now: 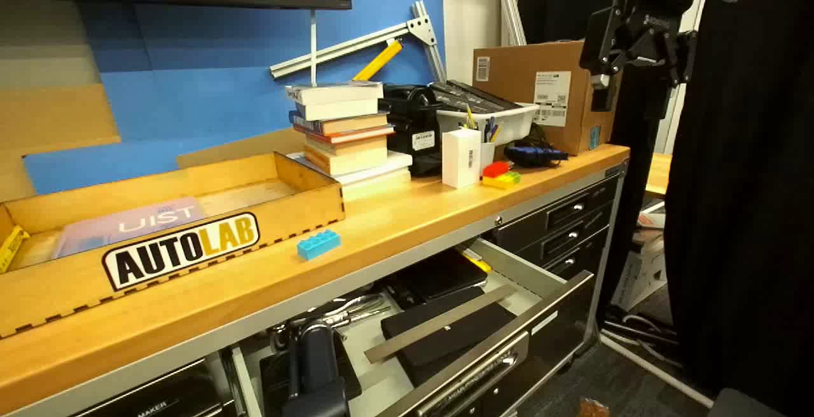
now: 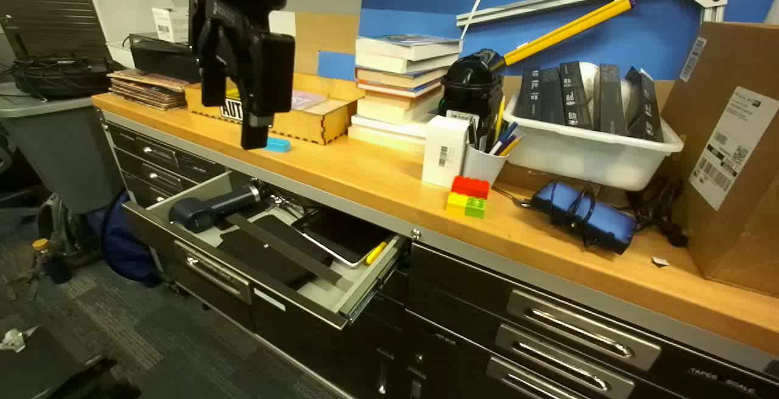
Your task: Put the blue object in the open drawer then close the drawer
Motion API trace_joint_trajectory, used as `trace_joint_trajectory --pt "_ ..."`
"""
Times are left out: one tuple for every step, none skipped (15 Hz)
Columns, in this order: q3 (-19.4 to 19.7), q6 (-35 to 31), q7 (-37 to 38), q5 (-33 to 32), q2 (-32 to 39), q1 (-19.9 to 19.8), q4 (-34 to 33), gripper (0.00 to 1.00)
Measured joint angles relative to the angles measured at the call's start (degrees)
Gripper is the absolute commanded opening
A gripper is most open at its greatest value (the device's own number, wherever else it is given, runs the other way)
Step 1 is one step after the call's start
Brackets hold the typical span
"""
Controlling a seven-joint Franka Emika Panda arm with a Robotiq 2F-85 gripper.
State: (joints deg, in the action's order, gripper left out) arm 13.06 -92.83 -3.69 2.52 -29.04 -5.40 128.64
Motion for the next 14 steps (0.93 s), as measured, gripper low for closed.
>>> trace_joint_trajectory --pt "0.0 0.0 0.0 0.0 0.0 0.0 -0.2 1.0" --pt "0.0 0.0 0.0 0.0 -0.1 0.0 -0.4 1.0" --pt "0.0 0.0 0.0 0.0 -0.2 0.0 -0.6 1.0" --pt "0.0 0.0 0.0 0.0 -0.3 0.0 -0.6 1.0" --pt "0.0 0.0 0.0 0.0 -0.3 0.0 -0.6 1.0" --pt "0.0 0.0 0.0 0.0 -0.3 0.0 -0.6 1.0" --pt "0.0 0.0 0.0 0.0 -0.3 0.0 -0.6 1.0" --pt "-0.1 0.0 0.0 0.0 -0.2 -0.1 -0.6 1.0" --pt "-0.2 -0.4 0.0 0.0 -0.1 -0.1 -0.4 1.0" --pt "-0.6 -1.7 0.0 0.0 0.3 -0.1 -0.4 1.0" --pt "-1.2 -4.0 0.0 0.0 0.9 0.0 -0.4 1.0" --pt "-2.2 -6.8 0.0 0.1 1.9 0.4 -0.7 1.0" --pt "-3.5 -9.6 -0.1 0.5 3.2 1.2 -1.2 1.0" --pt "-4.9 -12.2 -0.1 0.9 5.0 2.2 -2.0 1.0"
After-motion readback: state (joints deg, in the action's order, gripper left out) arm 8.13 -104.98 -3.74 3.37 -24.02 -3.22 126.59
